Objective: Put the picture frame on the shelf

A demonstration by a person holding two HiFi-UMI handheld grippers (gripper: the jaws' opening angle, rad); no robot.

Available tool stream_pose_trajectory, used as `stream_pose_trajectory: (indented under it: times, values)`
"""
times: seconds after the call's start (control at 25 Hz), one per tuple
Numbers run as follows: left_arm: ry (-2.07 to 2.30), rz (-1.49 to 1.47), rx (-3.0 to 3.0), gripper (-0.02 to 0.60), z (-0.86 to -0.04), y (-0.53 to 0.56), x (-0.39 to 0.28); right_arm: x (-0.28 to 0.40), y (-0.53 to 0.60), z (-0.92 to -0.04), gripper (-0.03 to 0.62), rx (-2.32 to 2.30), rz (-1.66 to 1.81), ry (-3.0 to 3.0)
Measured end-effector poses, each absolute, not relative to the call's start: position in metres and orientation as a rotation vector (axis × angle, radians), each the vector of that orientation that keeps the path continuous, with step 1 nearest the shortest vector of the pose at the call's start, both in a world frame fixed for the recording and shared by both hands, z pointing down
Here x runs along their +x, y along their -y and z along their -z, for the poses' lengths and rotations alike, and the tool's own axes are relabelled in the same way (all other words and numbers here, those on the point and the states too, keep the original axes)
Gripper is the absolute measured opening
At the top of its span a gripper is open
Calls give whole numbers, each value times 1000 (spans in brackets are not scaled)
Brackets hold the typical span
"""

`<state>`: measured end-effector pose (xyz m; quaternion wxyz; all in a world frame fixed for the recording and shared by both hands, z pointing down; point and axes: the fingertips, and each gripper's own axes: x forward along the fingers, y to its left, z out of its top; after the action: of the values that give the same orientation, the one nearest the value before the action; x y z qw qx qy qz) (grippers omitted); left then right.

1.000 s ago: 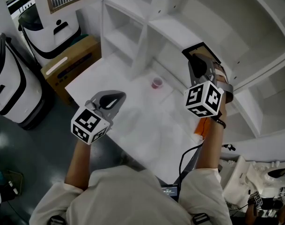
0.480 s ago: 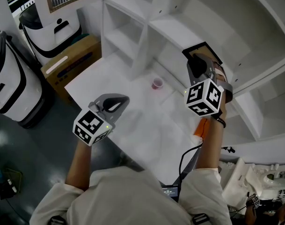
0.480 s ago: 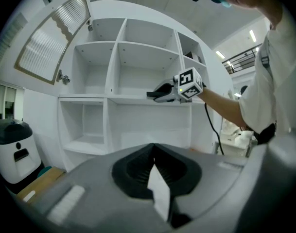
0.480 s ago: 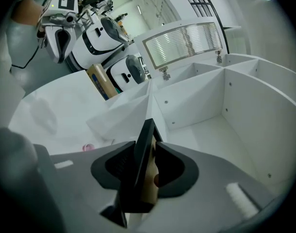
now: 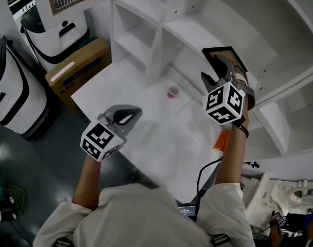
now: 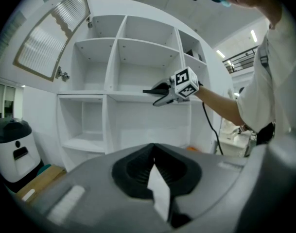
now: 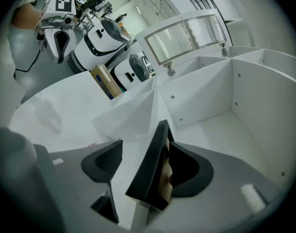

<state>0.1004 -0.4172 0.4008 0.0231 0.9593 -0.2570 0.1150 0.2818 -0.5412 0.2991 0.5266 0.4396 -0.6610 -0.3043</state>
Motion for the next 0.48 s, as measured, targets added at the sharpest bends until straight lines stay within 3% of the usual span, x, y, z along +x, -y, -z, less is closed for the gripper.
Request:
stream_pose_trajectory:
  times: [0.12,0.48]
  values:
    - [789,-371,2962,3,-406,418,101,286,544,-308,365,1009,695,1576]
    - [775,-404,2939,3,-418,418,101,282,547,-312,445,921,552,1660]
